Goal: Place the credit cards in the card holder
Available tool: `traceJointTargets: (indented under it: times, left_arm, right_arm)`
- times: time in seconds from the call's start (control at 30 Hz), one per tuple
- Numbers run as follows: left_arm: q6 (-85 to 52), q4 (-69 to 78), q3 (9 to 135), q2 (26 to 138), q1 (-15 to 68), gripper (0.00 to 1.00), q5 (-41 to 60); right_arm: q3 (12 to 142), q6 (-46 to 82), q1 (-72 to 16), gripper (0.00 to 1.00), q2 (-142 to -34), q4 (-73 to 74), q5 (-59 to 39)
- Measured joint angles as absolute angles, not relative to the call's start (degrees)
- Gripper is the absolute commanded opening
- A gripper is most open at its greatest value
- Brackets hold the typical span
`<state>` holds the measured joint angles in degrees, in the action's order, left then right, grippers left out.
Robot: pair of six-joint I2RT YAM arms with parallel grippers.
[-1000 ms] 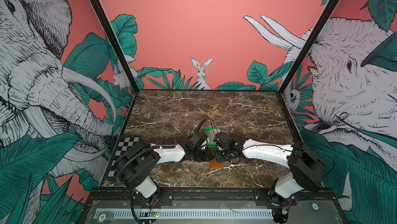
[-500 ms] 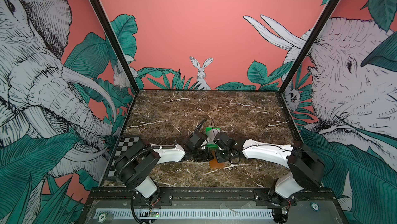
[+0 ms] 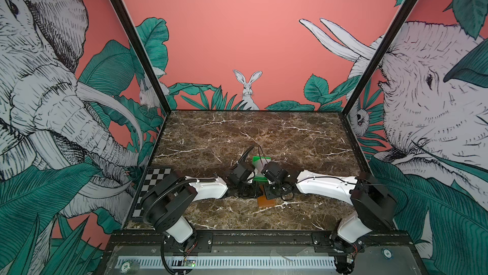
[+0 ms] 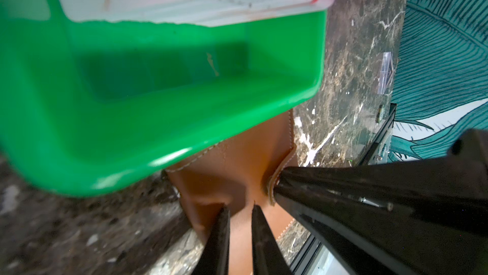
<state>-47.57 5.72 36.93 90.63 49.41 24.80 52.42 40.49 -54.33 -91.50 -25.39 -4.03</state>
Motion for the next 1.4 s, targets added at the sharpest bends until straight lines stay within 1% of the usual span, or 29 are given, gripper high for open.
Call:
traceJointTargets:
  times: [0.5, 0.73, 0.83, 0.9, 0.97, 1.13, 1.27, 1.33, 1.4]
  left_arm:
    - [-47.88, 5.87, 36.88, 90.65, 49.41, 0.18, 24.82]
    - [-49.08, 8.93, 35.38, 90.65, 49.41, 0.17, 25.04]
    - [-49.67, 10.2, 34.81, 90.65, 49.41, 0.17, 25.1]
    - [-49.91, 10.74, 34.54, 90.63, 49.39, 0.17, 25.12]
    - [-49.98, 10.96, 34.41, 90.54, 49.39, 0.17, 25.12]
    - [-49.93, 10.79, 34.39, 90.37, 49.41, 0.17, 25.04]
    - [-49.93, 10.55, 34.46, 90.26, 49.41, 0.17, 24.93]
    - [-49.91, 10.28, 34.5, 90.11, 49.43, 0.17, 24.84]
    - [-49.8, 9.39, 34.85, 89.86, 49.52, 0.18, 24.84]
  right_arm:
    - [55.66, 40.4, -54.78, 0.11, -94.0, -29.17, -2.52]
    - [56.4, 40.51, -55.05, 0.11, -94.96, -29.74, -1.85]
    - [56.42, 40.69, -55.11, 0.1, -95.04, -29.78, -1.69]
    - [56.45, 40.77, -55.11, 0.06, -95.04, -29.76, -1.67]
    - [56.21, 41.06, -55.13, 0.06, -94.5, -29.54, -1.54]
    - [52.77, 41.41, -55.13, 0.1, -90.43, -27.77, -0.47]
    - [51.66, 40.88, -55.05, 0.13, -84.33, -28.82, 1.48]
    - [51.7, 40.4, -54.89, 0.16, -81.47, -28.99, 2.2]
    - [51.68, 39.88, -54.61, 0.23, -78.81, -29.34, 2.9]
